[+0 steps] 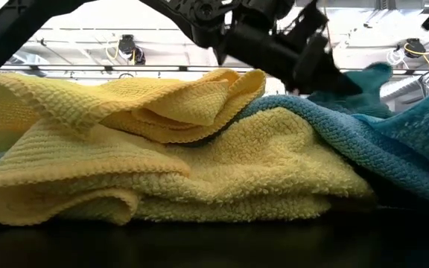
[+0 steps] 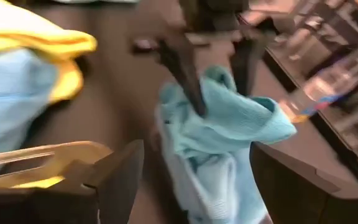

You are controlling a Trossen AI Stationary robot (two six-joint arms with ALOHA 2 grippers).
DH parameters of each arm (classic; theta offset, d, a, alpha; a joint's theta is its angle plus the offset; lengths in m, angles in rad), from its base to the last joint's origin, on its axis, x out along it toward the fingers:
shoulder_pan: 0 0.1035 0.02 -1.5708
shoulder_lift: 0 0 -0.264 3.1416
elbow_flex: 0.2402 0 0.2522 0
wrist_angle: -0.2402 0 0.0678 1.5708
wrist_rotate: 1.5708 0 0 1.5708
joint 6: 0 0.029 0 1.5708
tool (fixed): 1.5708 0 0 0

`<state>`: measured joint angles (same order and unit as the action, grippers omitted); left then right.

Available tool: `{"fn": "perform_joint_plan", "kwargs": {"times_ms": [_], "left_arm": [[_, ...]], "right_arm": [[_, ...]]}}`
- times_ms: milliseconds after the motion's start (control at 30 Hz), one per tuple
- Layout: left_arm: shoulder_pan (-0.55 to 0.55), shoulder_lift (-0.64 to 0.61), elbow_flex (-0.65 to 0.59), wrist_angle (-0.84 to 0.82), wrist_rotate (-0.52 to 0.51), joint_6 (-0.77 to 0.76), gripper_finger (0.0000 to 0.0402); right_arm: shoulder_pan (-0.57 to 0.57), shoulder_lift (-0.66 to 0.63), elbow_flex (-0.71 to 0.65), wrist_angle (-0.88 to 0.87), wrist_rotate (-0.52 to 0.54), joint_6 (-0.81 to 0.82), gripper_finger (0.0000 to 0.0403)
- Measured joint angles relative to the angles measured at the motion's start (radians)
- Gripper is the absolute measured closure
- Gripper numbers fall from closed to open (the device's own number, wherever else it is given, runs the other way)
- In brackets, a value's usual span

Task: Sort microfiber towel by color & place in baskets
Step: Put the blue towel into the top transparent bin, then put the yellow towel into the bottom transparent bin

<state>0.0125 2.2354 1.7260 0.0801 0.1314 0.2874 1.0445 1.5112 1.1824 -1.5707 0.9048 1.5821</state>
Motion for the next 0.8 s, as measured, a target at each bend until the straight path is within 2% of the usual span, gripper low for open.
{"fn": "perform_joint_plan", "kwargs": {"times_ms": [200,500,633,800], "left_arm": [[-0.013,-0.054,0.000,-0.046,0.003,0.008,0.0130],[-0.015,-0.063,0.000,-0.229,-0.009,0.015,0.0129],[-0.015,-0.086,-0.001,-0.302,-0.042,0.014,0.0129],[-0.015,-0.179,0.002,-0.380,-0.062,0.014,0.0129]], "right_arm": [[-0.083,0.000,-0.092,0.000,0.016,0.076,0.0145],[-0.164,0.000,-0.153,0.007,0.142,0.092,0.0206],[-0.214,0.000,-0.183,0.060,0.151,0.045,0.0236],[-0.287,0.001,-0.235,0.202,0.145,-0.080,0.0267]]}}
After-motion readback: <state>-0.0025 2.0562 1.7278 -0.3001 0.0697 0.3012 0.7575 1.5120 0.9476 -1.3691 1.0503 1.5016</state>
